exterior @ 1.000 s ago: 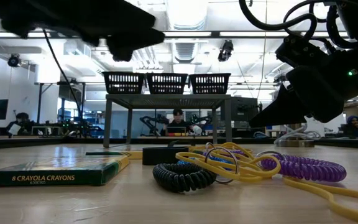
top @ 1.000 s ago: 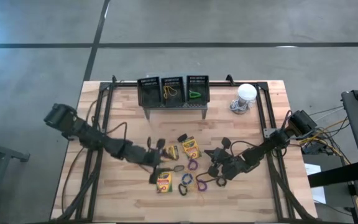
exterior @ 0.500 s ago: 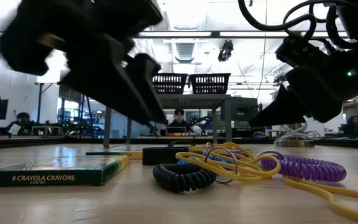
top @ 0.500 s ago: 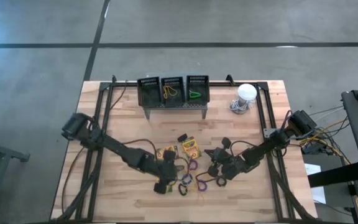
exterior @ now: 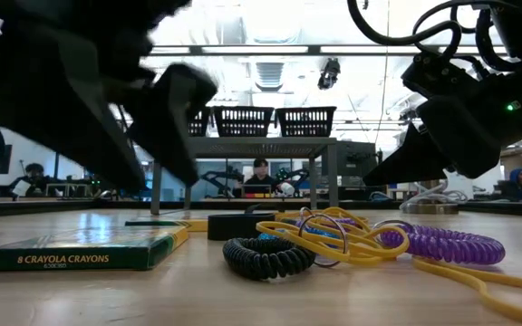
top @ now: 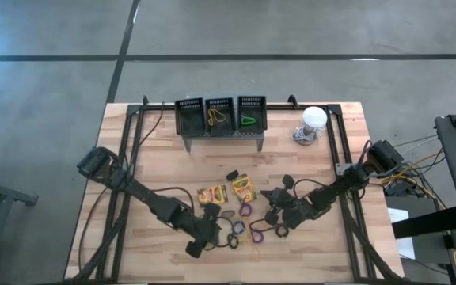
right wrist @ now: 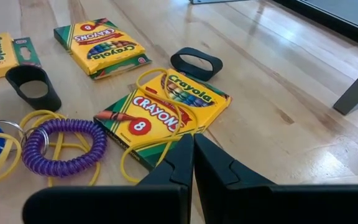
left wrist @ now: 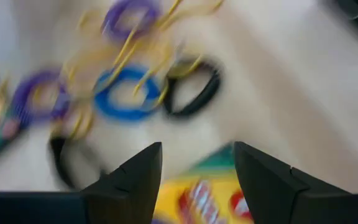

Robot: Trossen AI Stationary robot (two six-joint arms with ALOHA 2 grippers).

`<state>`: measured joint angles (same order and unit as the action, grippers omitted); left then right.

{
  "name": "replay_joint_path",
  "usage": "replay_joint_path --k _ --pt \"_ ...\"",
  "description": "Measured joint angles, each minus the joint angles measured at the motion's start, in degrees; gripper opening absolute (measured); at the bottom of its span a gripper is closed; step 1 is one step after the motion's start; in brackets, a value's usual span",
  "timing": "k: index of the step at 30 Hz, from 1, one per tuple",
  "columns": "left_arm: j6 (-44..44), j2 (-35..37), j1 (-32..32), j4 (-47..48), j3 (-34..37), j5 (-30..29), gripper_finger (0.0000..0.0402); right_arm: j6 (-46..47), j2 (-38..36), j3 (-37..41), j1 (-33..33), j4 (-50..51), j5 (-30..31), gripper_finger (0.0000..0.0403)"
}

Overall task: Pick & Place Office Desk Supplies
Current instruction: Put the top left crayon box into the left black bin

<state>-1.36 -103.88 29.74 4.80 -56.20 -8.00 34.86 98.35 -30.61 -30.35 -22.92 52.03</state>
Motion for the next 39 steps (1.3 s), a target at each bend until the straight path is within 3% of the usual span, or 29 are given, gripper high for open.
replay_joint_path --k 7,9,12,15,20,26,29,33,39 --pt "-18.0 8.0 0.1 14.9 2.5 -8.8 0.0203 0.0 0.0 0.0 0.0 0.0 0.0 0.0008" --pt "-22.3 11.0 0.1 14.9 5.5 -12.9 0.0199 0.0 0.0 0.0 0.0 0.0 0.0 0.0008" --pt "-24.7 15.3 -1.5 7.1 12.1 -16.0 0.0193 0.1 0.0 0.0 0.0 0.0 0.0 0.0008" --pt "-22.3 17.8 -5.3 -4.0 19.4 -13.8 0.0193 0.1 0.0 0.0 0.0 0.0 0.0 0.0008" --pt "-16.8 18.4 -13.3 -16.8 26.7 -2.9 0.0224 0.1 0.0 0.0 0.0 0.0 0.0 0.0008" --pt "-13.5 17.7 -19.0 -20.7 28.1 -1.3 0.0289 0.1 0.0 0.0 0.0 0.0 0.4 0.0008" --pt "-13.5 17.4 -20.9 -19.9 27.4 -1.4 0.0299 0.1 0.0 0.0 0.0 0.0 0.4 0.0008" --pt "-15.6 17.4 -22.1 -13.3 26.1 -1.1 0.0278 0.1 0.0 0.0 0.0 0.0 0.4 0.0008" --pt "-16.7 16.6 -22.4 -11.2 26.5 1.4 0.0206 0.2 0.0 0.1 0.0 0.0 0.4 0.0008"
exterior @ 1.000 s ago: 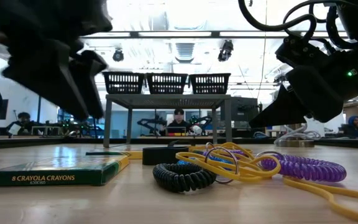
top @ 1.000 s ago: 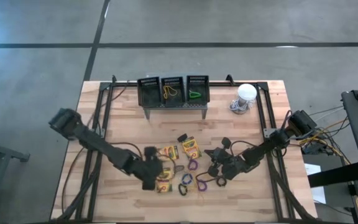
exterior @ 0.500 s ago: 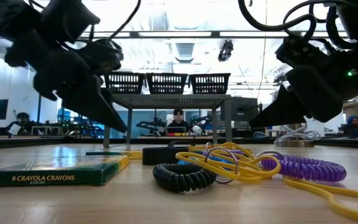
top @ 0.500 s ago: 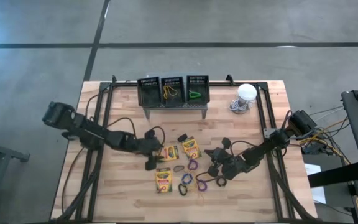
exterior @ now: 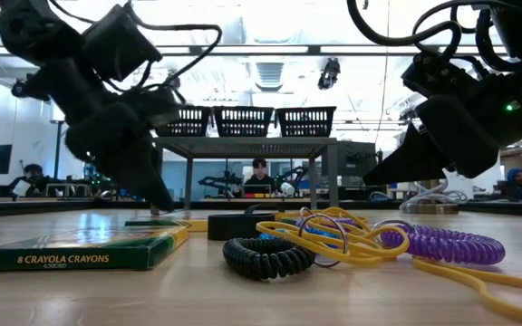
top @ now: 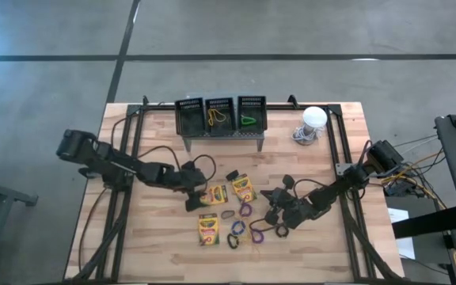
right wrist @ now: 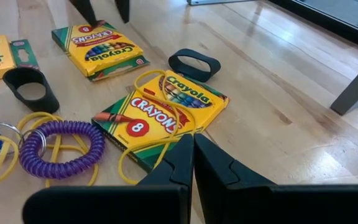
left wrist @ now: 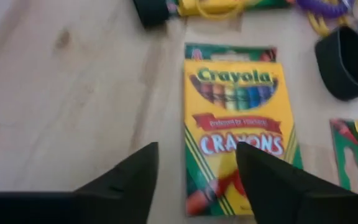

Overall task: Pick & Place Office Desk Supplies
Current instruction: Put the top left crayon box into the left black bin, then put the top left crayon box of into the left black bin

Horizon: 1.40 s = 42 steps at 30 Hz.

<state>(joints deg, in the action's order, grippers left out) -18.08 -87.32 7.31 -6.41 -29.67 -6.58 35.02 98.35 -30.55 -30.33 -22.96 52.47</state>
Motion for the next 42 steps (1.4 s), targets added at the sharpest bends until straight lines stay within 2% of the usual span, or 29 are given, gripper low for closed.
replay_joint_path --k 5,9,19,26,30,33,37,42 --pt "-0.2 -2.3 0.0 -0.8 -0.1 0.2 0.0144 0.1 0.0 0.0 0.0 0.0 0.0 0.0008" --pt "-0.2 -3.6 0.0 -1.7 -0.3 0.6 0.0109 0.1 0.0 0.0 0.0 0.0 0.0 0.0008" --pt "0.7 -1.5 0.1 -0.8 0.0 0.3 0.0008 0.0 0.0 0.0 0.0 0.0 0.0 0.0008" --pt "2.9 2.6 2.4 -0.9 0.2 0.3 0.0004 2.3 0.0 -0.1 0.1 -0.3 0.0 0.0008" --pt "3.2 3.1 4.4 -3.7 0.2 -5.0 0.0004 6.3 0.0 -0.7 2.7 -0.6 -0.9 0.001" --pt "3.9 2.0 5.5 -8.7 0.1 -7.3 0.0003 8.3 0.0 -1.0 7.5 -0.6 -8.9 0.0026" --pt "7.4 -1.1 5.9 -16.4 -0.5 -3.0 0.0003 7.5 0.0 -1.0 14.9 -0.5 -21.4 0.0073" --pt "10.7 -7.1 5.1 -15.1 -5.3 -0.4 0.0003 3.9 -1.1 -1.0 21.2 -0.9 -34.4 0.0142"
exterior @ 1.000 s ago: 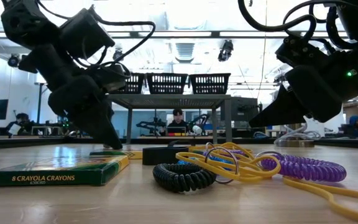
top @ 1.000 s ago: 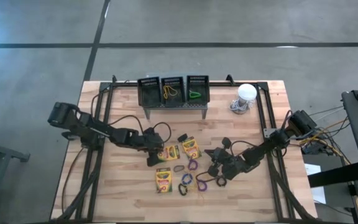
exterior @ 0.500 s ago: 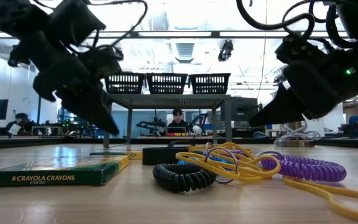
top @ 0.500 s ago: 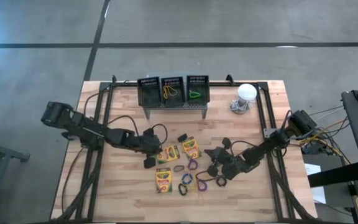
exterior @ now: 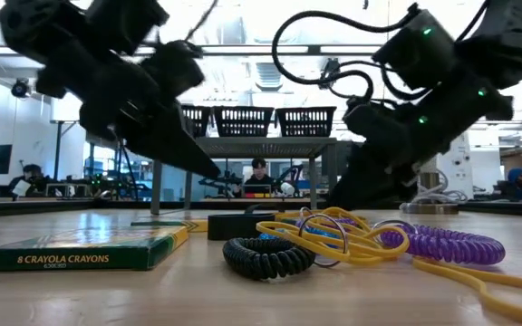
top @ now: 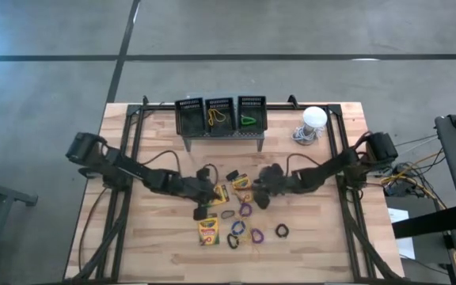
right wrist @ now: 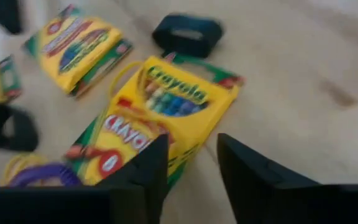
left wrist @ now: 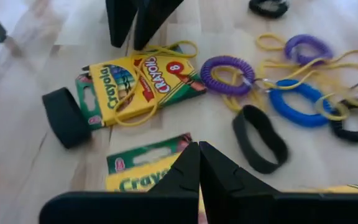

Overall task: Pick & Place Office Desk Supplies
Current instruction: Put the top left crayon box of into the left black bin

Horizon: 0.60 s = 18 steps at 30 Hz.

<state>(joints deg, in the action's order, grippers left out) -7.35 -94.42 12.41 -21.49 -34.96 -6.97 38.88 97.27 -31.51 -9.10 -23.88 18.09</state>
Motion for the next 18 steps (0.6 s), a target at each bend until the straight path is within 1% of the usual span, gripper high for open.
replay_joint_path --k 4,7,12,15,18 --pt "2.8 -6.2 -1.3 6.3 -6.3 0.2 0.0003 0.1 0.4 0.0 4.4 -0.3 -9.2 0.019" --pt "3.3 -10.6 -2.9 8.7 -10.7 0.1 0.0003 1.2 1.1 0.0 6.6 -1.6 -14.9 0.0215" --pt "3.4 -16.0 -5.1 9.4 -15.5 0.1 0.0004 2.5 3.0 -0.1 7.1 -5.8 -19.1 0.0236" --pt "3.5 -17.3 -5.9 9.4 -16.7 0.3 0.0004 2.5 4.2 -0.7 7.1 -8.0 -21.8 0.0242" --pt "3.5 -17.2 -6.4 9.1 -16.4 0.6 0.0005 2.3 5.0 -1.7 7.1 -7.8 -22.5 0.0244"
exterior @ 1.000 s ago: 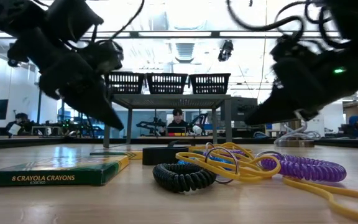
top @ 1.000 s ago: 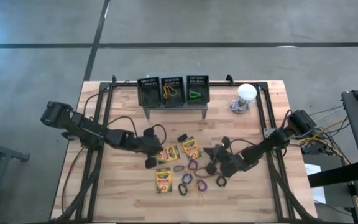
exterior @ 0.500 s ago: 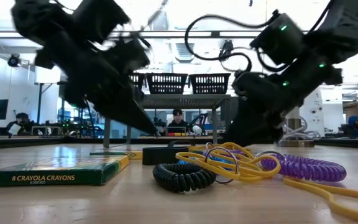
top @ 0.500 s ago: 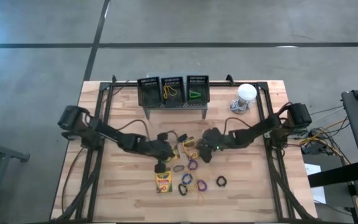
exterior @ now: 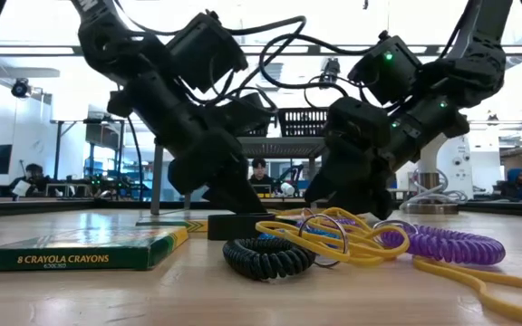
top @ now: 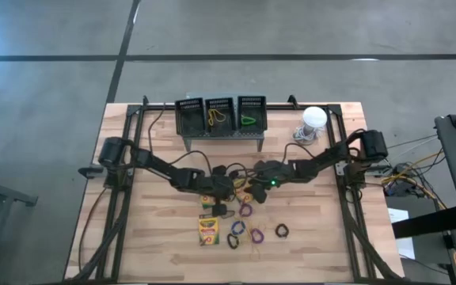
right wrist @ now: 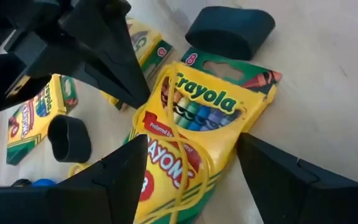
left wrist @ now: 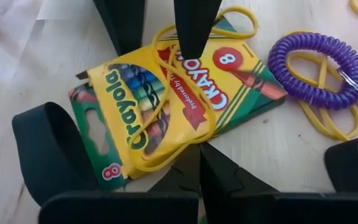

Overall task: Pick & Place Office Desk Supplies
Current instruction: Put the top left crayon box of into the left black bin

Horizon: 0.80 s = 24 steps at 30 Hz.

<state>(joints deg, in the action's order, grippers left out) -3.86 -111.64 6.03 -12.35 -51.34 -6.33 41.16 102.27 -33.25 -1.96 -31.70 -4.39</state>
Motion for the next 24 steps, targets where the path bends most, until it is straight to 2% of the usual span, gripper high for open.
replay_joint_path --k 6,17,24 --pt "-0.3 0.2 -0.1 -0.1 0.2 0.0 0.0005 -1.3 -1.1 -0.6 0.0 1.1 -1.3 0.0245" --pt "-0.7 0.1 -0.1 -0.8 0.3 -0.5 0.0005 -2.6 -10.0 0.4 -1.4 -0.5 -3.6 0.0227" --pt "-0.8 0.1 -0.2 -1.7 0.3 -1.2 0.0006 -2.4 -9.0 -0.5 -4.6 1.1 1.3 0.0226"
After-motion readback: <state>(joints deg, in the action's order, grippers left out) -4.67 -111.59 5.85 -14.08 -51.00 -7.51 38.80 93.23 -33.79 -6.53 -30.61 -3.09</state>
